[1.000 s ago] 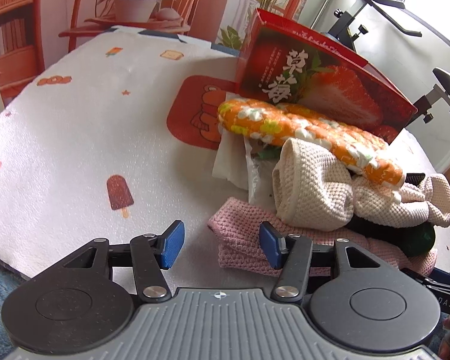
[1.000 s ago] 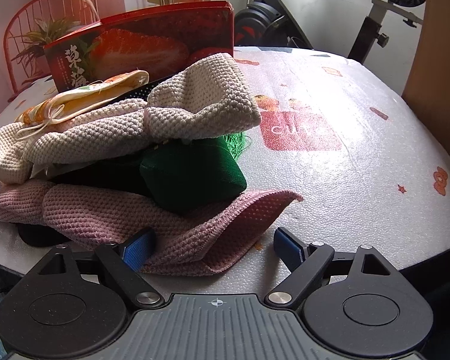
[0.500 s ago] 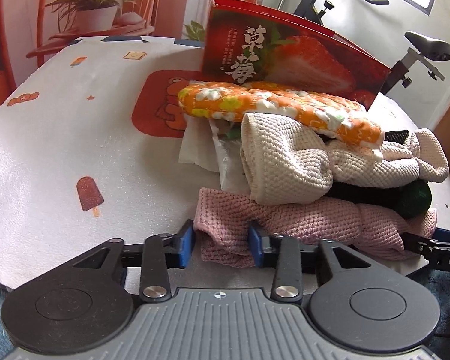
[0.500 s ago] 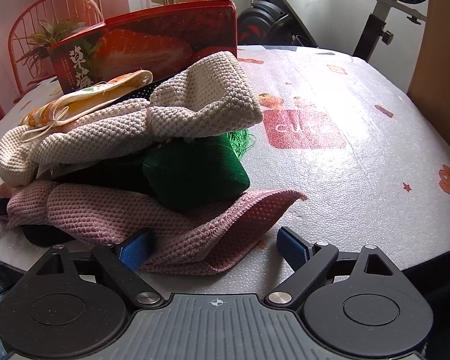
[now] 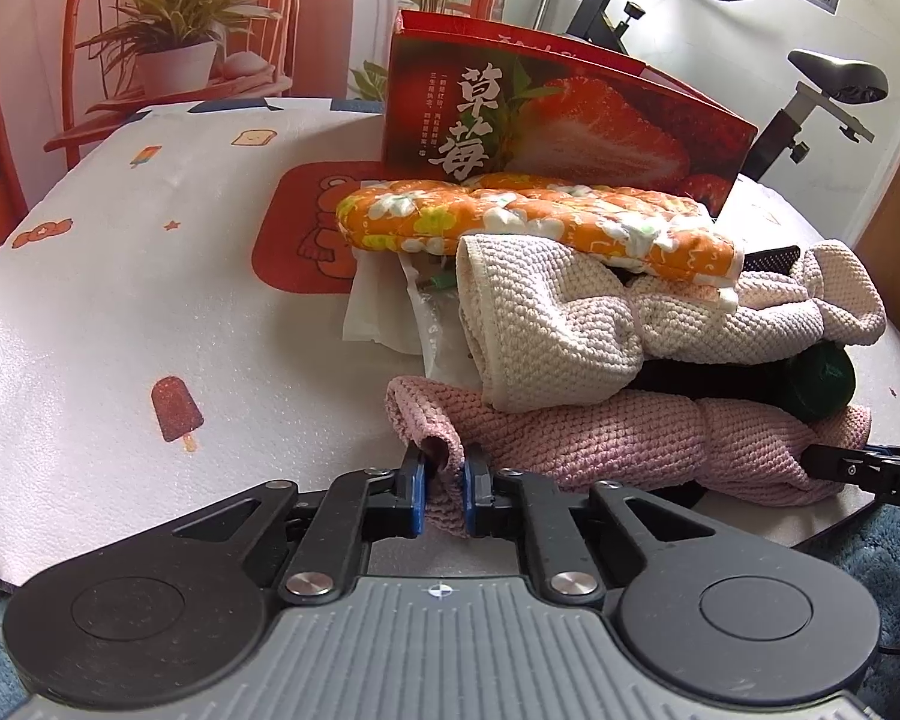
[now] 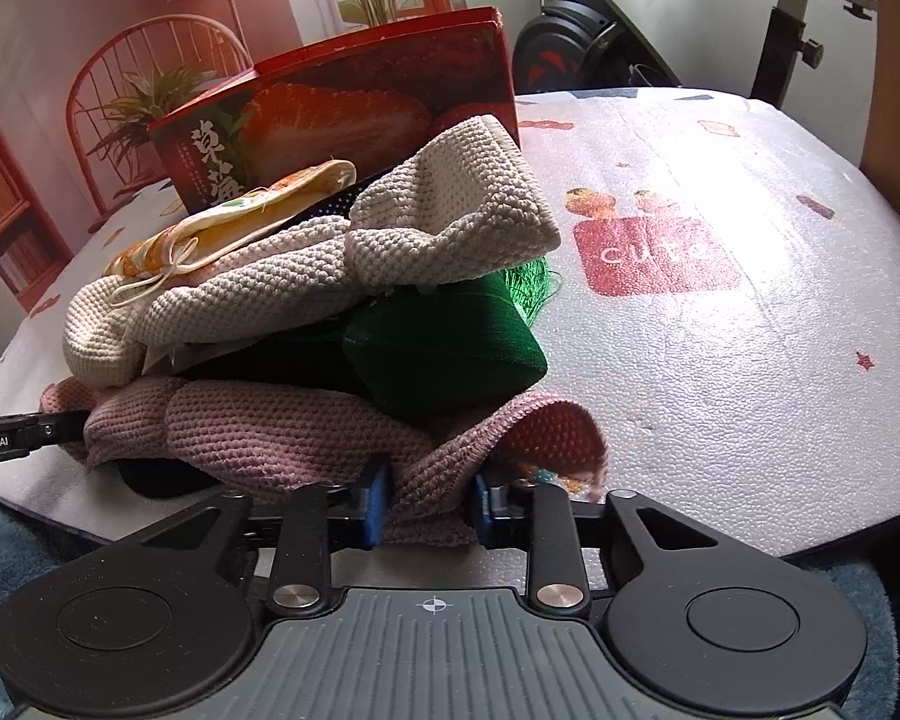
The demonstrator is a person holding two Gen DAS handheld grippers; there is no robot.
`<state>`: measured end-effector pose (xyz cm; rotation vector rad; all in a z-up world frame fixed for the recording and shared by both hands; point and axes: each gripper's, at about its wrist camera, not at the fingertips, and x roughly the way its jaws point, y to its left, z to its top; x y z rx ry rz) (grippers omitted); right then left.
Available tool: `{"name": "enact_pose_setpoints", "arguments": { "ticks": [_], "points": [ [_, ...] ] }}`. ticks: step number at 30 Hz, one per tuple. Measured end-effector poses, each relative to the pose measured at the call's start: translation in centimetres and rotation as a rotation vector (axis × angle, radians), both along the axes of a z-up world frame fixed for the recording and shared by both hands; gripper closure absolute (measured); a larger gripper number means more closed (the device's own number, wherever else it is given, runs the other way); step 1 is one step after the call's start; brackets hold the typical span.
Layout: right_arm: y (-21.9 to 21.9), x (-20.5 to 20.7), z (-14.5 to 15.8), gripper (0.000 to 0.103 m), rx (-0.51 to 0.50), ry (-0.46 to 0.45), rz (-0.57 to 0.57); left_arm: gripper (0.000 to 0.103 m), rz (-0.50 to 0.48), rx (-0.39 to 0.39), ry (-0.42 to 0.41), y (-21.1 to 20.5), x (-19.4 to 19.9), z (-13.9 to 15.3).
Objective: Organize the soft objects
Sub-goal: 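Close the right gripper on the pink knit towel edge, then lift the pink towel with the right gripper and carry it over the red box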
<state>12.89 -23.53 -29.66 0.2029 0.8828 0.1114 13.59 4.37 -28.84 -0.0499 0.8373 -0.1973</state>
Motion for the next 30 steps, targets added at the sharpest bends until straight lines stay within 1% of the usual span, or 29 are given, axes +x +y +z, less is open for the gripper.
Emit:
{"name": "enact_pose_setpoints", "arguments": {
  "ticks": [2, 5, 6, 9, 12, 15, 17, 20, 23, 30],
  "points": [
    [-0.4, 0.0, -0.1, 0.091, 0.028, 0.000, -0.006, 0.092, 0.004, -0.006, -0.007, 0.1, -0.1, 0.1],
    [-0.2, -0.2, 0.3, 0.093, 0.033, -0.008, 0.008, 0.092, 0.009, -0.014, -0.021, 0.2, -0.4, 0.5],
    [-0.2, -0.3, 0.4, 0.093, 0.034, -0.011, 0.019, 0.092, 0.007, -0.004, -0.028, 0.1, -0.6, 0.7],
    [0.2, -0.8, 0.9, 0.093, 0.043, -0.016, 0.046, 0.092, -0.028, 0.079, -0.079, -0.9, -1.6, 1.8],
    [0.4, -1.3, 1.5, 0.094, 0.046, -0.035, 0.053, 0.092, -0.072, 0.095, -0.130, -1.6, -2.6, 2.9],
    [0.5, -2.1, 2.3, 0.094, 0.042, -0.072, 0.060, 0.093, -0.086, 0.080, -0.162, -1.8, -3.4, 3.7],
    [0.6, -2.6, 3.1, 0.094, 0.039, -0.103, 0.071, 0.093, -0.080, 0.053, -0.179, -1.5, -3.8, 4.2],
    [0.8, -3.0, 3.8, 0.094, 0.034, -0.126, 0.085, 0.093, -0.060, 0.011, -0.204, -1.0, -4.2, 4.7],
    [0.9, -3.2, 4.3, 0.094, 0.031, -0.154, 0.094, 0.093, -0.043, -0.003, -0.227, -0.7, -4.4, 5.0],
    [0.7, -3.9, 5.8, 0.094, 0.027, -0.265, 0.094, 0.093, -0.017, -0.047, -0.269, 0.0, -4.8, 5.9]
  ]
}}
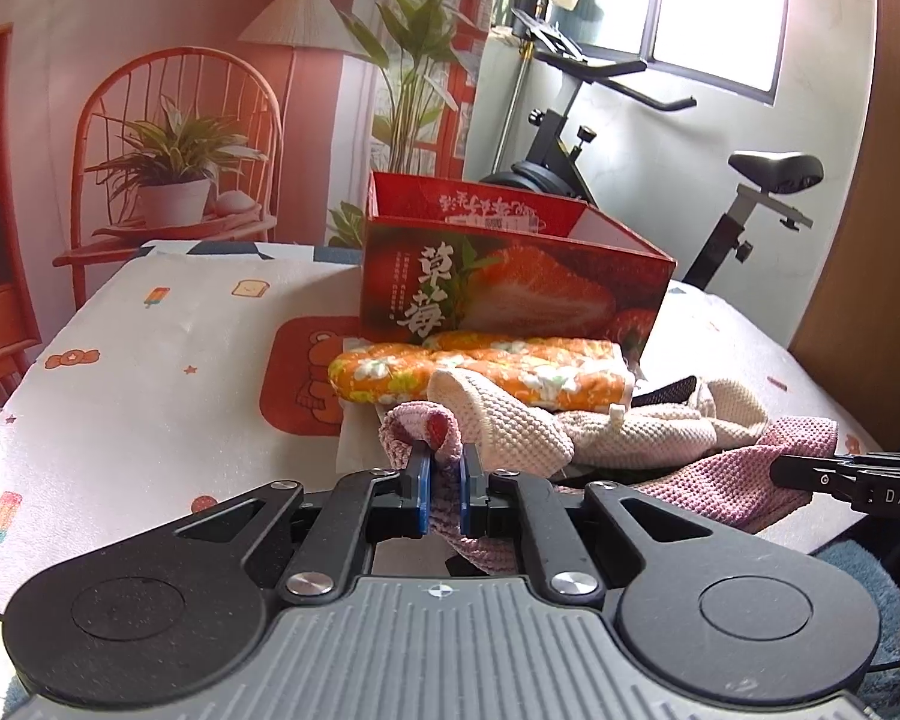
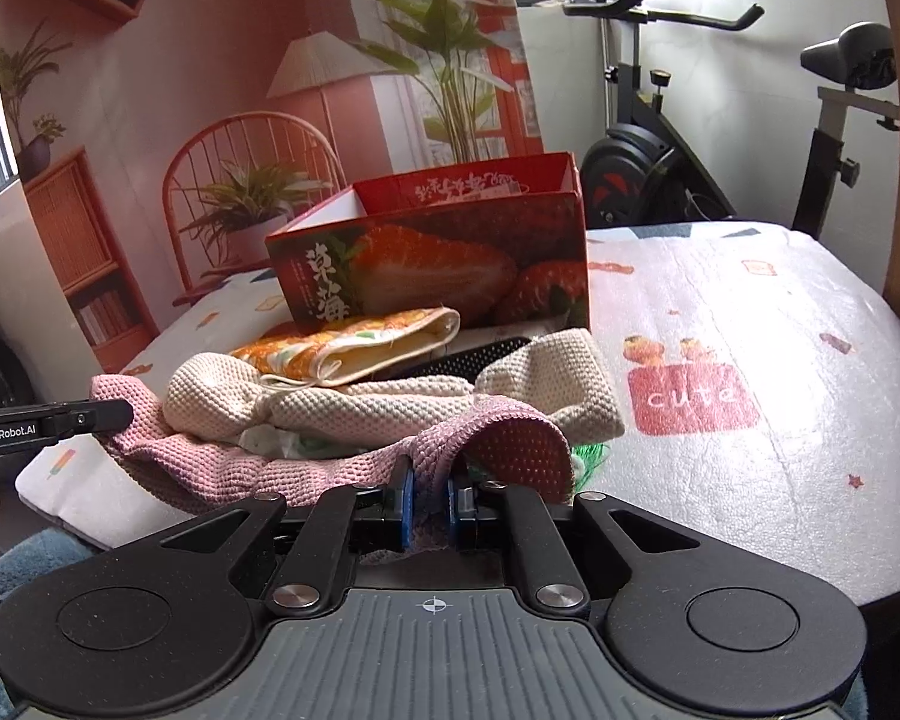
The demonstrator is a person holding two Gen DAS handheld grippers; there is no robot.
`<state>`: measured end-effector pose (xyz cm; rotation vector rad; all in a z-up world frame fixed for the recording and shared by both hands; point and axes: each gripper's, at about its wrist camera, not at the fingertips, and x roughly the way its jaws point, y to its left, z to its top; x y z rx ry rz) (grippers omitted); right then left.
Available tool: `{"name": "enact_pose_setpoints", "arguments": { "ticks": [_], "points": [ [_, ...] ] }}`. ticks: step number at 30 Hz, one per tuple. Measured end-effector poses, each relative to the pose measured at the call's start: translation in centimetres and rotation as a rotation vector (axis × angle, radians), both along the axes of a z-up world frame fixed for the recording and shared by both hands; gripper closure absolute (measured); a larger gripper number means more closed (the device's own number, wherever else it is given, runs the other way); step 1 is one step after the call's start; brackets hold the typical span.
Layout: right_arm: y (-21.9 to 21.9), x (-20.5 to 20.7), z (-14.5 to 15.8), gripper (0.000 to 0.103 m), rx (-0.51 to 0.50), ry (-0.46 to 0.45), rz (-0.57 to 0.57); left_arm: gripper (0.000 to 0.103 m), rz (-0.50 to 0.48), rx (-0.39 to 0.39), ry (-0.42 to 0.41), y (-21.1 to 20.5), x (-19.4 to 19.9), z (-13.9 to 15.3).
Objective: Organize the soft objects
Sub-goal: 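Lift the pink towel with the right gripper and carry it over the red box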
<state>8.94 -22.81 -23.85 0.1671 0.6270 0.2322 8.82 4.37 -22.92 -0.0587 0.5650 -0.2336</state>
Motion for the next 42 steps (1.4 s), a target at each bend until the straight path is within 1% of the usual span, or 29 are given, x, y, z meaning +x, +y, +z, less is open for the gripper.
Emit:
{"name": "enact_pose_setpoints", "arguments": {
  "ticks": [9, 14, 17, 19, 23, 26, 29, 35, 39, 42],
  "points": [
    [-0.1, -0.4, 0.7, 0.094, 0.021, -0.056, 0.002, 0.093, 0.021, -0.030, -0.063, 0.4, -0.8, 1.2],
    [0.4, -0.8, 1.1, 0.094, 0.016, -0.084, 0.017, 0.093, 0.041, -0.034, -0.118, 0.7, -1.4, 2.3],
    [0.6, -0.9, 1.5, 0.094, 0.017, -0.109, 0.022, 0.093, 0.054, -0.054, -0.137, 1.0, -1.6, 3.0],
    [0.6, -1.0, 1.9, 0.094, 0.025, -0.122, 0.022, 0.093, 0.057, -0.070, -0.151, 1.2, -1.6, 3.6],
    [0.5, -0.8, 2.8, 0.094, 0.028, -0.150, 0.023, 0.093, 0.053, -0.069, -0.183, 1.0, -1.2, 4.7],
    [0.3, -0.1, 3.5, 0.094, 0.029, -0.163, 0.021, 0.093, 0.047, -0.071, -0.186, 0.7, -0.4, 5.2],
    [-0.1, 1.0, 4.2, 0.094, 0.024, -0.176, 0.015, 0.093, 0.041, -0.077, -0.196, 0.6, 0.6, 5.6],
    [-0.5, 4.6, 6.2, 0.094, -0.006, -0.213, 0.019, 0.093, 0.041, -0.060, -0.229, -0.4, 3.9, 7.2],
    [-0.7, 8.4, 7.7, 0.094, -0.026, -0.219, 0.026, 0.093, 0.055, -0.057, -0.229, -0.9, 6.8, 8.3],
    [-1.1, 11.7, 8.7, 0.094, -0.031, -0.216, 0.017, 0.093, 0.057, -0.040, -0.237, -1.5, 8.9, 9.0]
  ]
}}
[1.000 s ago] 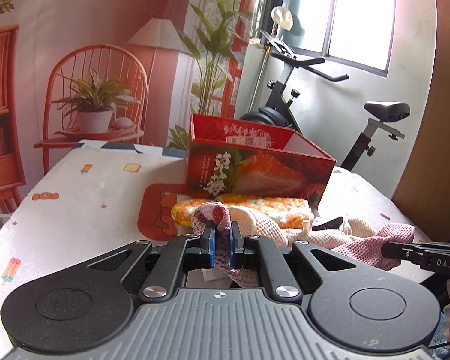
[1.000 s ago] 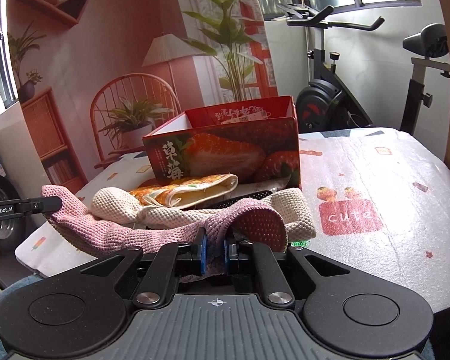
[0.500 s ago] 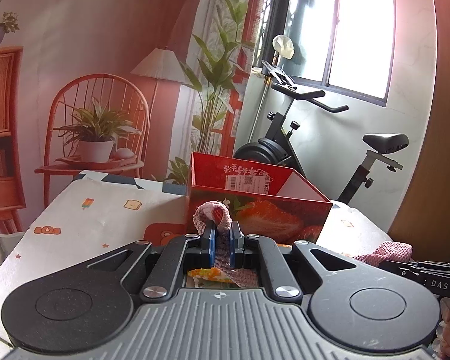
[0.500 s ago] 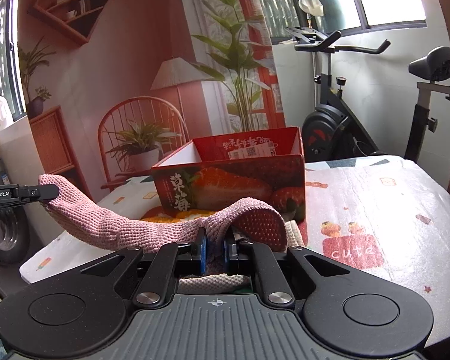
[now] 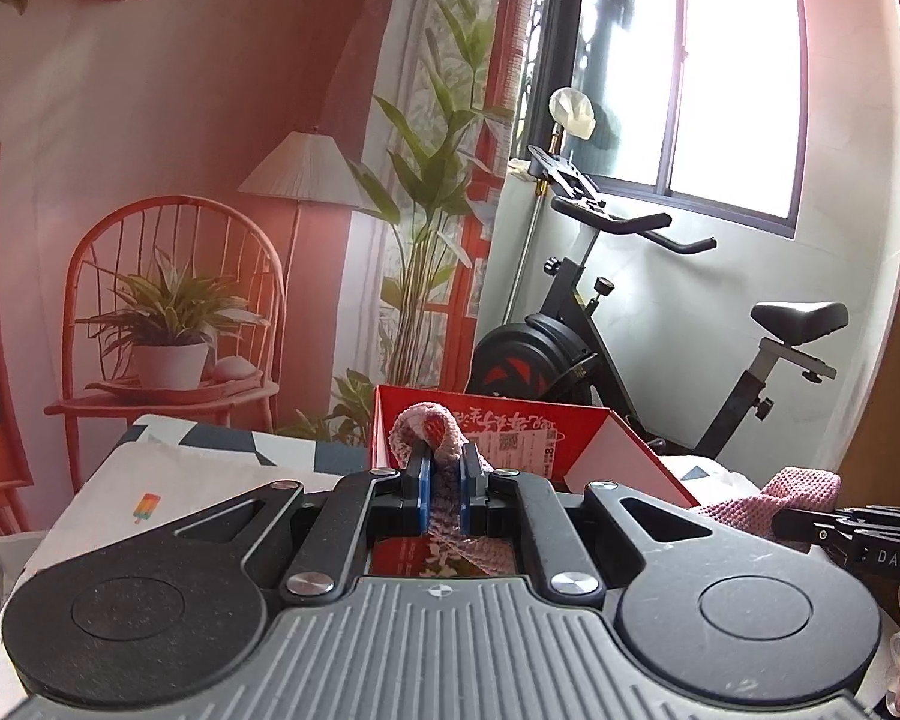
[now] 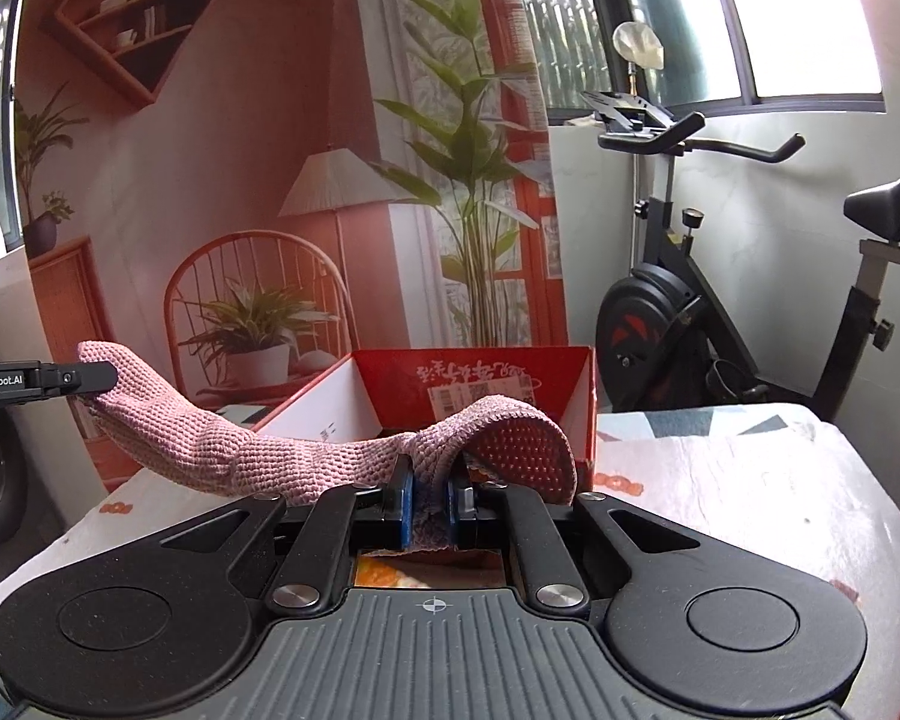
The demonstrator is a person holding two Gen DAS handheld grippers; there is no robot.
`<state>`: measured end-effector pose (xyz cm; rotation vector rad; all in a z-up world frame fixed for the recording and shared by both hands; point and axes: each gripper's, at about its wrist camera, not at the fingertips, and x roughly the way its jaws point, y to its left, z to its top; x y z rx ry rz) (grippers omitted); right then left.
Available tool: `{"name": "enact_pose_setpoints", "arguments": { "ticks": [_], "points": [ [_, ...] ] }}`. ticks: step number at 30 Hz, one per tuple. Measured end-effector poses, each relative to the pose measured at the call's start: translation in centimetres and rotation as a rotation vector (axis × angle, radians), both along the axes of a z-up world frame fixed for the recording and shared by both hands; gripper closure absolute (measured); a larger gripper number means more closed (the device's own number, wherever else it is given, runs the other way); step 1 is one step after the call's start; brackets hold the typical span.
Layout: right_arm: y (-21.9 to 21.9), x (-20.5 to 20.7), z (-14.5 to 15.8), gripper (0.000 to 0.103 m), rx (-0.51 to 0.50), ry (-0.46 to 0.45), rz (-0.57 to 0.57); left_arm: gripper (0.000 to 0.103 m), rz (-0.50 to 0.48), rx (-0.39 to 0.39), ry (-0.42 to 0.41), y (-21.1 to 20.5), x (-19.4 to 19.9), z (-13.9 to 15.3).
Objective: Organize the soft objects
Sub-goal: 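Lift the pink towel with the right gripper and carry it over the red box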
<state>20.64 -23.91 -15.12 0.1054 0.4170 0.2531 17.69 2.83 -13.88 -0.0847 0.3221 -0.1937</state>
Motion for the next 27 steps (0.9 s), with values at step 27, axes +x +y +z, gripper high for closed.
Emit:
{"name": "enact_pose_setpoints", "arguments": {
  "ticks": [27],
  "points": [
    [2.7, 21.5, -4.0, 0.094, -0.241, 0.278, 0.007, 0.093, -0.044, 0.177, 0.301, -4.2, 17.7, -4.0]
  ]
}}
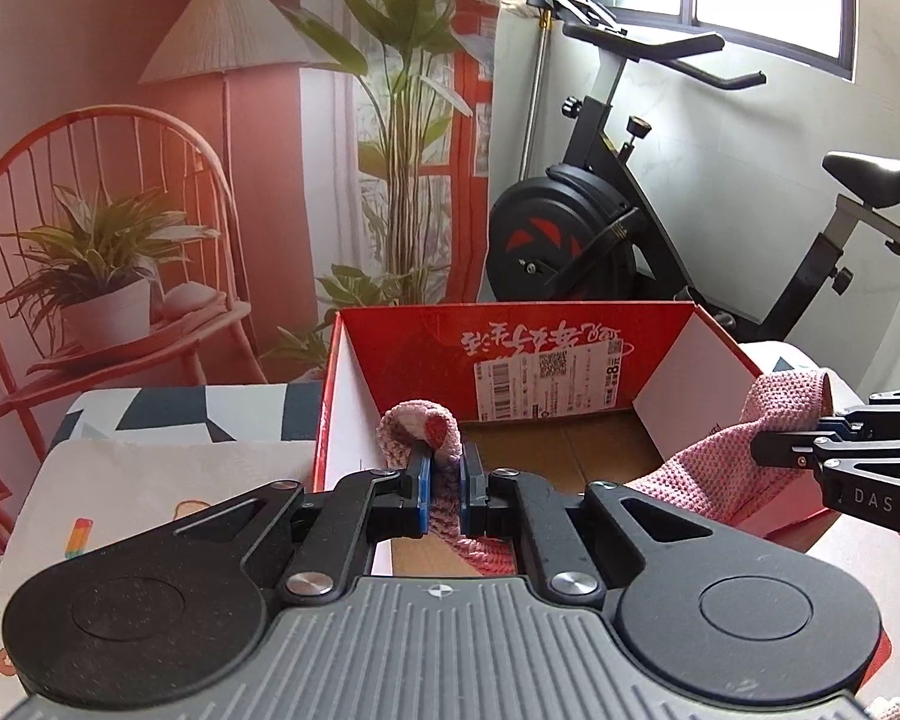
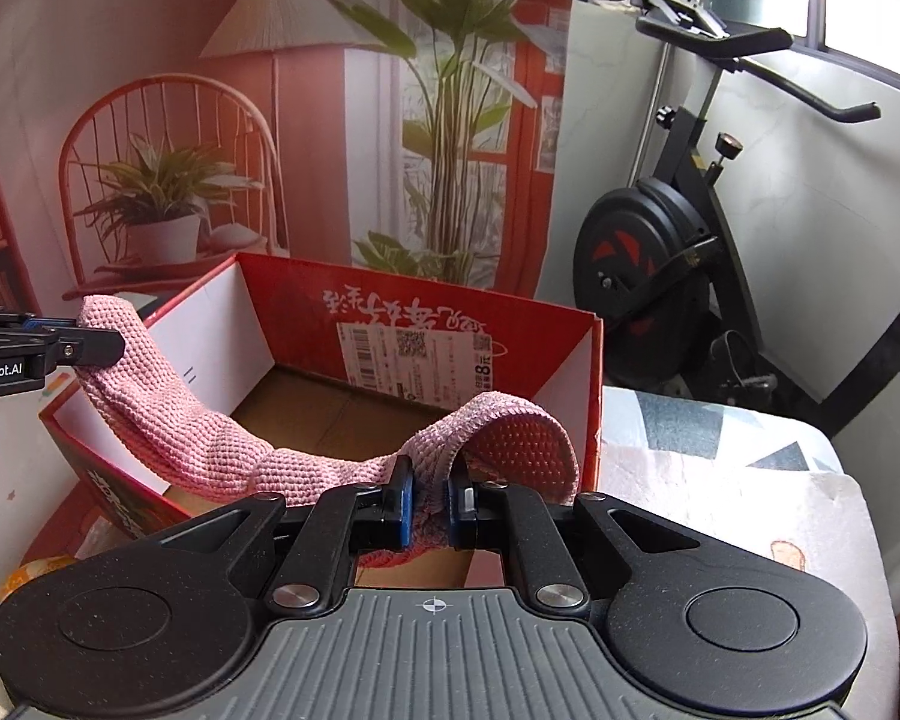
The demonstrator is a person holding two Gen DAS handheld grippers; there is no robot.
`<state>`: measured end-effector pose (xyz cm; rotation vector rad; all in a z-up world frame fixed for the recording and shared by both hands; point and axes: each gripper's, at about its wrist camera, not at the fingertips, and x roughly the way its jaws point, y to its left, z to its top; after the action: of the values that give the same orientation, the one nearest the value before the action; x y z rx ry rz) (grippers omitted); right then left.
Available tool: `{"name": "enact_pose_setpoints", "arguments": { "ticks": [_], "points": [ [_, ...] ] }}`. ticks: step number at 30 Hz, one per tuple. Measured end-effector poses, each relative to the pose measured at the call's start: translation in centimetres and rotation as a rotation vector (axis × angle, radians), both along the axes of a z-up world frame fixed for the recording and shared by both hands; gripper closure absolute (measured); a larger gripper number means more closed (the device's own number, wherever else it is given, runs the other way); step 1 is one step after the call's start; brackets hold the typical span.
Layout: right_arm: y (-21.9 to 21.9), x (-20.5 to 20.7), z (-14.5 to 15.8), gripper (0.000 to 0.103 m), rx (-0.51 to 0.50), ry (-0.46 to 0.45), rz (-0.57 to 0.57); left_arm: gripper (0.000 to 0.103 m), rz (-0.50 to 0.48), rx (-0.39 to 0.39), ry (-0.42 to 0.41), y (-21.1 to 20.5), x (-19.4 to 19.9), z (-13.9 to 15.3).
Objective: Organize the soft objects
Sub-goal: 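Lift the pink towel with the right gripper and carry it over the red box, then open the right gripper to drop the pink towel into the box, then lower the right tool onto the orange floral padded cloth and close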
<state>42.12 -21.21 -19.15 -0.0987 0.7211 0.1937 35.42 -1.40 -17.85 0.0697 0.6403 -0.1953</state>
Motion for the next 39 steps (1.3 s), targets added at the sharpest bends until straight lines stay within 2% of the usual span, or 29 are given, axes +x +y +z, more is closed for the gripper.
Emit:
{"name": "enact_pose_setpoints", "arguments": {
  "ticks": [14, 19, 21, 22, 23, 25, 29, 32, 39],
  "points": [
    [0.1, 2.2, -2.6, 0.093, 0.008, 0.142, 0.004, 0.093, -0.096, 0.039, 0.174, -1.7, 2.5, -2.7],
    [0.0, 2.5, -3.5, 0.093, 0.026, 0.174, -0.018, 0.093, -0.120, 0.050, 0.199, -2.3, 2.6, -3.3],
    [-0.1, 2.4, -3.5, 0.089, 0.029, 0.172, -0.024, 0.091, -0.144, 0.038, 0.186, -2.4, 2.5, -3.2],
    [-0.1, 2.3, -3.4, 0.086, 0.026, 0.168, -0.026, 0.085, -0.159, 0.029, 0.173, -2.4, 2.4, -2.9],
    [-0.1, 2.2, -3.3, 0.081, 0.021, 0.161, -0.030, 0.067, -0.166, 0.019, 0.165, -2.4, 2.3, -2.7],
    [-0.2, 1.8, -3.0, 0.078, 0.011, 0.144, -0.034, 0.046, -0.162, -0.004, 0.143, -2.3, 1.9, -2.2],
    [-0.2, 0.6, -1.9, 0.058, -0.003, 0.123, -0.057, 0.046, -0.171, -0.013, 0.112, -1.6, 0.8, -0.7],
    [-0.4, -1.2, -0.5, 0.050, 0.027, 0.091, -0.066, 0.046, -0.159, -0.039, 0.090, 0.0, -0.5, 0.5],
    [-0.4, -6.9, 1.5, 0.048, 0.172, 0.036, -0.055, 0.046, -0.129, -0.123, 0.051, 5.3, -4.6, 2.0]
  ]
}}
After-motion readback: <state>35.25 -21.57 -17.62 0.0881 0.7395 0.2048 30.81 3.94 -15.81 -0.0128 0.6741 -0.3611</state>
